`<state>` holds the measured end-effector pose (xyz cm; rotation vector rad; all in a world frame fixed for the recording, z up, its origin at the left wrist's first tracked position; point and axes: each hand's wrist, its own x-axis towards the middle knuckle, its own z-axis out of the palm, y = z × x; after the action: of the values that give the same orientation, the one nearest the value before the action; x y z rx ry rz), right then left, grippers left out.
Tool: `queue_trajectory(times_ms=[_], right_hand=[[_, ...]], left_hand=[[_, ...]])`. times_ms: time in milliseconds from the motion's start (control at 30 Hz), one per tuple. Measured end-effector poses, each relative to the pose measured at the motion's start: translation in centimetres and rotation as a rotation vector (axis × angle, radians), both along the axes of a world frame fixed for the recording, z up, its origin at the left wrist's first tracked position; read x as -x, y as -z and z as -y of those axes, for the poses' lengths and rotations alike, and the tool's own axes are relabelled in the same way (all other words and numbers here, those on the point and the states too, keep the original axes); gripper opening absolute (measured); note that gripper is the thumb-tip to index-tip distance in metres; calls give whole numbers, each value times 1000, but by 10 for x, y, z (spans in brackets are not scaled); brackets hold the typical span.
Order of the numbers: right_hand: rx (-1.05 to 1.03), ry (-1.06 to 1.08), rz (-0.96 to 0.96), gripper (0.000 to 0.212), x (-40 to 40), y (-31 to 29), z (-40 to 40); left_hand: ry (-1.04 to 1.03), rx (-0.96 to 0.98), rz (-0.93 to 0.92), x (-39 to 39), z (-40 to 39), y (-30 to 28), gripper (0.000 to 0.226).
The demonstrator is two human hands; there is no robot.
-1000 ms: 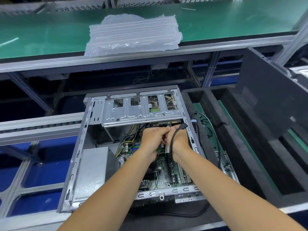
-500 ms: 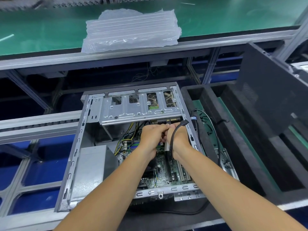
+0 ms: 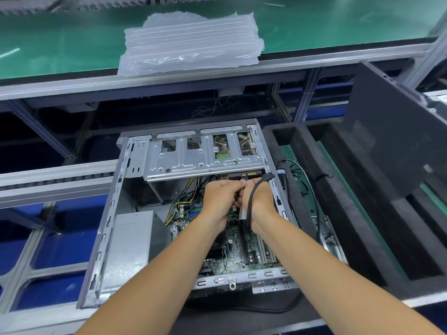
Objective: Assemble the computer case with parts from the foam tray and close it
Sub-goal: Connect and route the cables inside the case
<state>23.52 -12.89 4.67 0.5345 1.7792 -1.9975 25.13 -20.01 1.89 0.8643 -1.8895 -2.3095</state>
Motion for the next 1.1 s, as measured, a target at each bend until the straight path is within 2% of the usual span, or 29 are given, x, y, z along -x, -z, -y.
queue_trajectory(times_ms=[233,400,767,900,967,1100], right_hand=[[32,2,10,36,2,-3,0],[-55,-50,-57,35,1,2,-1],[-198,-97,-70,38,4,11,-2],[-246,-135,-108,38,4,8,-3],[-281,-156,-125,35,1,5,-5],[-407,-217,-265,15,-6,5,-9]], left_hand=[[-8,-3,8,2,1,0,23],[4,-1,7,1,0,0,24],[-7,0,16,-1,-1,-3,16],[-4,-4,31,0,0,-5,20],[8,-37,53,1,1,-8,17],[17,-79,128,-1,6,-13,7]])
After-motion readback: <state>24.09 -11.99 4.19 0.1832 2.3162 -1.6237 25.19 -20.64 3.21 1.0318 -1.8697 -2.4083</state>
